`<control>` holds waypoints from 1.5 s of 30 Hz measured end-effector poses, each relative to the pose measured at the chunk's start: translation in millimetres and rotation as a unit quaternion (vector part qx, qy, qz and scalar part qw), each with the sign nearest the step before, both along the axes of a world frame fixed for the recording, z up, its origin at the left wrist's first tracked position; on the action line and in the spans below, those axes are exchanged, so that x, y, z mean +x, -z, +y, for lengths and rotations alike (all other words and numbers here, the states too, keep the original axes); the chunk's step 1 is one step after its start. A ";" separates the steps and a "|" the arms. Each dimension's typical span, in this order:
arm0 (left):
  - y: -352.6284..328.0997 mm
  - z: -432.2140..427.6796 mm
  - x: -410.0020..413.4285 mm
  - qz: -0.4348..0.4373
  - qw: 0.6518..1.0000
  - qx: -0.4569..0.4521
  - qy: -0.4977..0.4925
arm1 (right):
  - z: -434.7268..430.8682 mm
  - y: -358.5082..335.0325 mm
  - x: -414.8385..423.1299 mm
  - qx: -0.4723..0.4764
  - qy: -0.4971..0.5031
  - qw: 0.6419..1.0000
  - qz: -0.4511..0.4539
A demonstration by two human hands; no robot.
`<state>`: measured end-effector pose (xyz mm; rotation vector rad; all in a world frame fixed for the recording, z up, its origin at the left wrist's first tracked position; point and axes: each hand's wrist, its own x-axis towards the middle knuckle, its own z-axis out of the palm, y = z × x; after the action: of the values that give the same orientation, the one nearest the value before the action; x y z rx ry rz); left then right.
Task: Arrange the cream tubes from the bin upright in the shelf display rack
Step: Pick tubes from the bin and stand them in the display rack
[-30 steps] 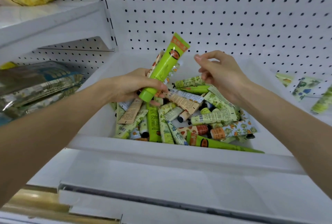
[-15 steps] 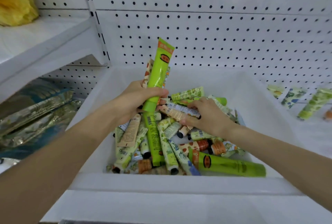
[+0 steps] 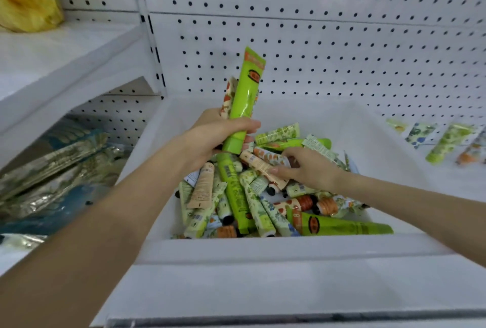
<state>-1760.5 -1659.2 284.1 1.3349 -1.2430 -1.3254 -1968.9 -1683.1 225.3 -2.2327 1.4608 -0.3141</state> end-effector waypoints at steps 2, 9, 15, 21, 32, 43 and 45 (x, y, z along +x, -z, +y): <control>-0.9 1.1 -0.8 -0.002 1.000 -0.006 0.013 | -1.6 2.6 -0.5 0.001 0.018 1.000 0.011; -4.4 0.8 4.3 0.011 1.000 -0.002 0.022 | -7.7 -20.3 -7.2 -0.007 0.092 0.984 -0.156; -1.0 -2.7 6.7 -0.008 0.999 0.000 0.033 | -5.4 -44.8 -6.8 0.102 0.136 0.900 -0.403; -1.7 1.5 1.1 -0.030 0.997 0.045 0.061 | 2.3 -54.4 2.3 0.200 0.073 0.839 -0.501; 0.7 6.2 -2.0 -0.051 0.990 0.056 0.118 | 7.0 -56.2 5.1 0.211 0.019 0.848 -0.486; -2.2 9.2 -5.7 -0.056 0.989 0.044 0.127 | 7.7 -63.6 0.7 0.161 0.013 0.877 -0.453; -4.5 11.2 -8.2 -0.058 0.990 0.037 0.120 | 9.2 -70.8 -1.7 0.146 0.012 0.890 -0.432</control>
<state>-1768.8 -1648.0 288.5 1.3621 -1.4843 -1.4906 -1970.6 -1673.9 296.0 -1.4979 0.9491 -0.8929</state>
